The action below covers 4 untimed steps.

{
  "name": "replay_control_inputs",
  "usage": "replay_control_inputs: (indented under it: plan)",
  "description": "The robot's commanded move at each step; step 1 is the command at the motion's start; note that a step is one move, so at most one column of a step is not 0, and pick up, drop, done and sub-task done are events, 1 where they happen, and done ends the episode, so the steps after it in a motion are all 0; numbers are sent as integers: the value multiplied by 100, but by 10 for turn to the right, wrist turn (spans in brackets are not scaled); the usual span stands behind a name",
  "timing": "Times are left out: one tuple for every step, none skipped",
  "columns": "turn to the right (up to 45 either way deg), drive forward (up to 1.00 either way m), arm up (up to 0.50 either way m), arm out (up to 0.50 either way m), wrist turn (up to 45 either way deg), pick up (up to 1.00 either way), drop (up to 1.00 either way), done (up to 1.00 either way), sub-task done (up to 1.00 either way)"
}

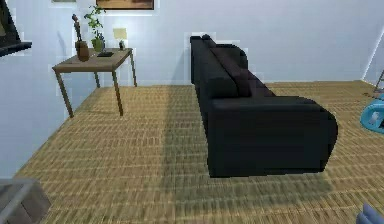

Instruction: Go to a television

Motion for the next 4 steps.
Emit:
replay_control_inputs:
  plan:
    - [60,0,0,0,0,0,0,0,0]
    - [0,30,0,0,0,0,0,0,0]
    - [450,0,0,0,0,0,0,0,0]
    - [60,0,0,0,0,0,0,0,0]
